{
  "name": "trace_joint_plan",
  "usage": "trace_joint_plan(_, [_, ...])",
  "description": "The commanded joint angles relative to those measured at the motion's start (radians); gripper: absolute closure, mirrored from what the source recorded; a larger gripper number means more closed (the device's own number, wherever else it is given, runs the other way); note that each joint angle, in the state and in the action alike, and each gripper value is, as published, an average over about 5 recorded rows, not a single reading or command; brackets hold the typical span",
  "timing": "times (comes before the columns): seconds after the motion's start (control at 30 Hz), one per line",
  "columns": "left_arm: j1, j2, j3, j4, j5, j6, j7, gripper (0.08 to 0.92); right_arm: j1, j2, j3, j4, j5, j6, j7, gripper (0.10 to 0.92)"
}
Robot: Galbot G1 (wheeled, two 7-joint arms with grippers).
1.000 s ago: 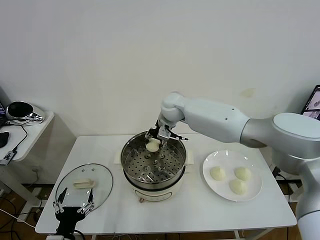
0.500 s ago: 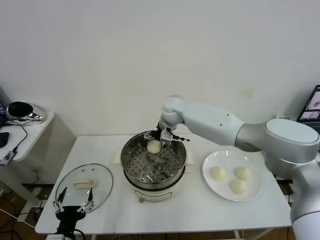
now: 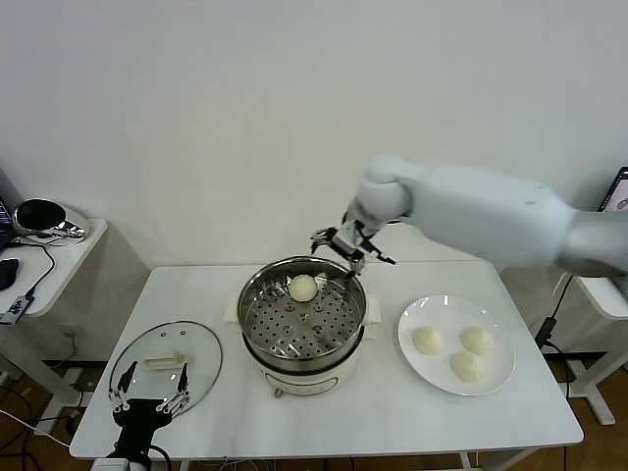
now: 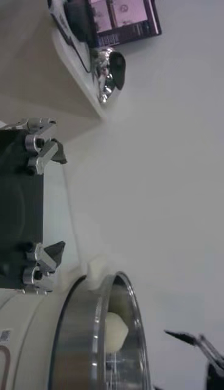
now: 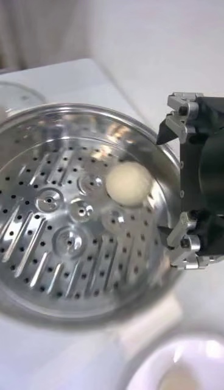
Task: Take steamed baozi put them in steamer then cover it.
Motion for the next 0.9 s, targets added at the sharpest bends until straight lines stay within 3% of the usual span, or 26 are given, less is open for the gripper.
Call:
trace_joint_plan(0.03, [-0.002,0.004,0.004,-0.002,0.002,0.0,-0.001,0.177,0.085,-0.282,-0.038,0.245,0.182,-0.362,-0.04,0.203])
trace_joint_plan(0.2, [-0.005,0.007,0.008,-0.008,0.005,-0.001,-0.001,0.177,-0.014,-0.423,-0.014,0.241,0.048,-0.35,-0.045,0.203])
trace_joint_plan(0.37, [0.001,0.006,0.002,-0.022,0.007,0.0,0.0,0.177,-0.234,-0.466,0.123,0.159,-0.09,-0.28,-0.066,0.203])
trace_joint_plan(0.9, [0.024,-0.01,-0.035,-0.031,0.008,0.001,0.002,0.177,-0.663,-0.259,0.431,-0.17,-0.313,-0.145,-0.065,0.203])
